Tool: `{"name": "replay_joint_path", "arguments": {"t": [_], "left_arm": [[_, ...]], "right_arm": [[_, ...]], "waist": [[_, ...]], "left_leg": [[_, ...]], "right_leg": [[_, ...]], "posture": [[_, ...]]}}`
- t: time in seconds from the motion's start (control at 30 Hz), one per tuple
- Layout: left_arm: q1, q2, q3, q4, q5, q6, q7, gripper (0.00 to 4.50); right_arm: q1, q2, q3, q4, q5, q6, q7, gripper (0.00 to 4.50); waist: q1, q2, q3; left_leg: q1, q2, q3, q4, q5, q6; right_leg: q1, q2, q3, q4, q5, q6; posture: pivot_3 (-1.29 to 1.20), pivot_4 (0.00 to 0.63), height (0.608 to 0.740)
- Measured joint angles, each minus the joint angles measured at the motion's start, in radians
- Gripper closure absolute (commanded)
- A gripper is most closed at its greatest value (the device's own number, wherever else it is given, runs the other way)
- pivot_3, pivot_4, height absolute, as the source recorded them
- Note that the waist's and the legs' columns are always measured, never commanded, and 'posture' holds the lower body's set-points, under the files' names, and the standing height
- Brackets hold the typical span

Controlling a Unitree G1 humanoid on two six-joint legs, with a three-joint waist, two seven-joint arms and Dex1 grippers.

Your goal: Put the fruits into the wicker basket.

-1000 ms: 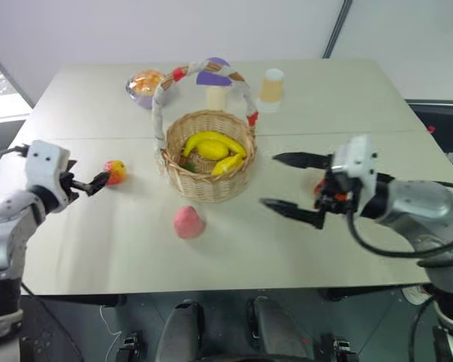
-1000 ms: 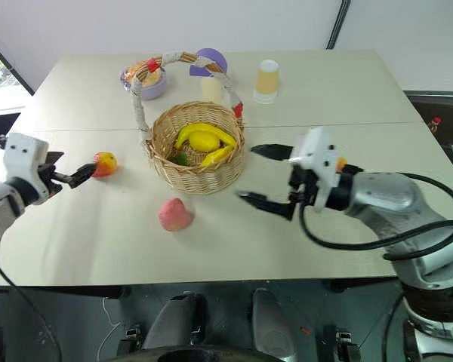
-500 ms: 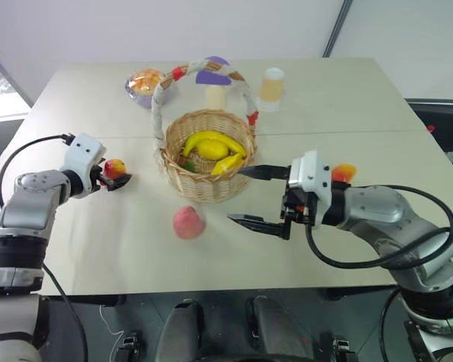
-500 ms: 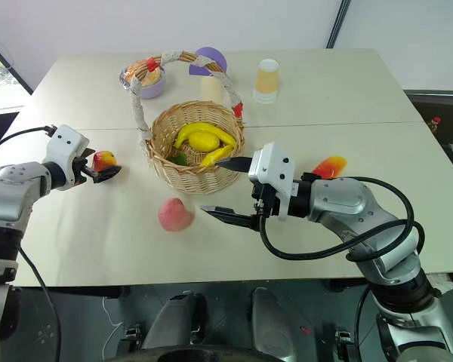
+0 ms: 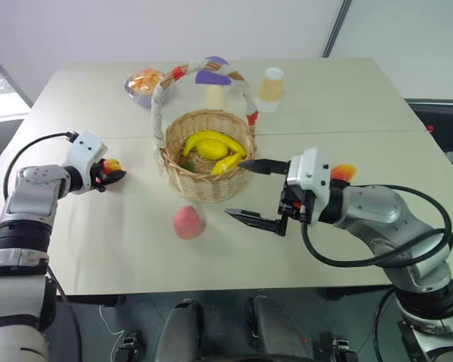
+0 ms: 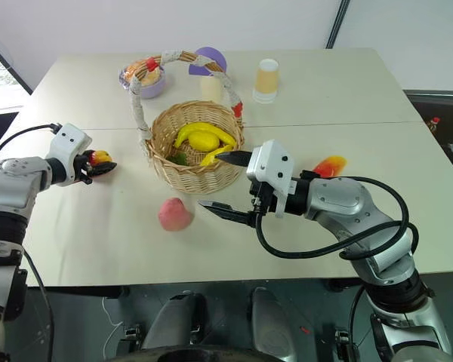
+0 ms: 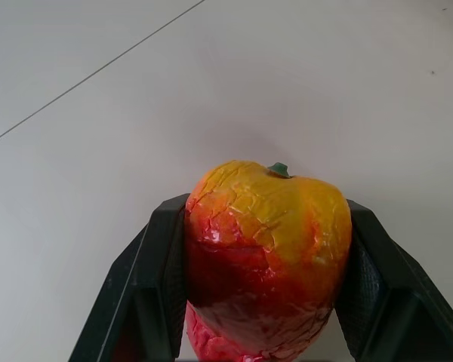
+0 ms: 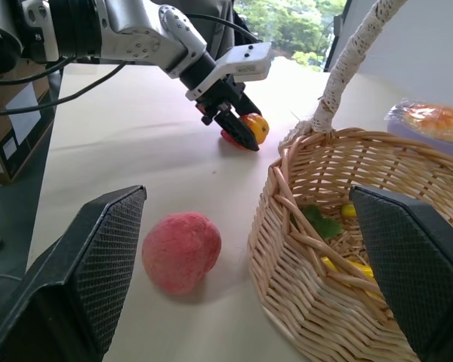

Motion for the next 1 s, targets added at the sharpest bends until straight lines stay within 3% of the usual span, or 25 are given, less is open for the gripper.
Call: {"name": "replay_joint_path", "arguments": {"t": [0.1,0.23,0.3,0.4,0.57,0.73,0.87,1.0], "left_arm": [[0.092,0.013,0.138,-0.169,-0.117,0.057,-0.033,2.3],[0.195,0.013,0.265,-0.604,-0.356,0.222,-0.083,2.3],[0.198,-0.024,0.252,-0.817,-0.46,0.317,-0.053,2.3],[0.135,-0.138,0.13,-0.969,-0.501,0.411,0.057,2.3],[-0.011,-0.32,-0.089,-0.929,-0.394,0.444,0.226,2.3],[-0.014,-0.363,-0.121,-0.843,-0.345,0.442,0.259,0.13],[-0.013,-0.351,-0.096,-0.837,-0.352,0.434,0.232,0.06],[0.013,-0.261,0.046,-0.885,-0.452,0.421,0.143,0.06]], "right_arm": [[-0.008,-0.003,-0.004,0.004,-0.006,-0.003,0.003,0.0],[-0.037,-0.014,-0.019,0.034,-0.01,-0.014,0.018,0.0],[-0.052,-0.016,-0.02,0.062,-0.019,-0.028,0.03,0.0],[-0.08,-0.015,-0.019,0.101,-0.031,-0.04,0.045,0.0],[-0.099,-0.008,-0.013,0.13,-0.046,-0.06,0.06,0.0],[-0.096,-0.006,-0.015,0.125,-0.048,-0.057,0.044,0.0],[-0.062,-0.011,-0.017,0.102,-0.049,-0.049,0.024,0.0],[-0.044,-0.015,-0.022,0.08,-0.049,-0.04,0.008,0.0]], "waist": [[0.0,0.0,0.0],[0.012,-0.001,0.0],[0.012,-0.001,0.0],[0.01,-0.002,0.0],[0.0,-0.002,0.001],[0.0,-0.001,0.001],[0.005,-0.001,0.001],[-0.001,-0.001,0.001]], "left_leg": [[-0.002,0.003,0.0,0.0,0.0,0.0],[-0.005,0.002,-0.002,0.002,0.0,0.0],[-0.003,-0.001,-0.003,0.002,0.0,0.0],[0.0,-0.002,-0.003,0.003,0.0,0.0],[0.002,-0.002,-0.002,0.003,0.0,0.0],[0.001,0.0,-0.003,0.001,0.0,0.0],[0.001,-0.001,-0.002,0.002,0.0,0.0],[0.001,0.0,-0.001,0.002,0.0,0.0]], "right_leg": [[-0.001,-0.001,0.0,0.0,0.0,0.0],[-0.001,-0.005,-0.001,0.0,0.0,0.0],[0.001,-0.008,-0.001,0.0,0.0,0.0],[0.004,-0.006,-0.002,-0.001,0.0,0.0],[0.004,0.001,0.0,0.0,0.001,0.001],[0.001,0.004,0.001,0.002,-0.001,-0.001],[0.002,0.001,0.001,0.001,0.0,-0.001],[0.002,0.001,0.001,0.001,0.0,-0.001]], "posture": [[0.0,0.15,0.74],[0.0,0.15,0.74],[0.0,0.15,0.74],[0.0,0.15,0.74],[0.0,0.15,0.74],[0.0,0.15,0.74],[0.0,0.15,0.74],[0.0,0.15,0.74]]}}
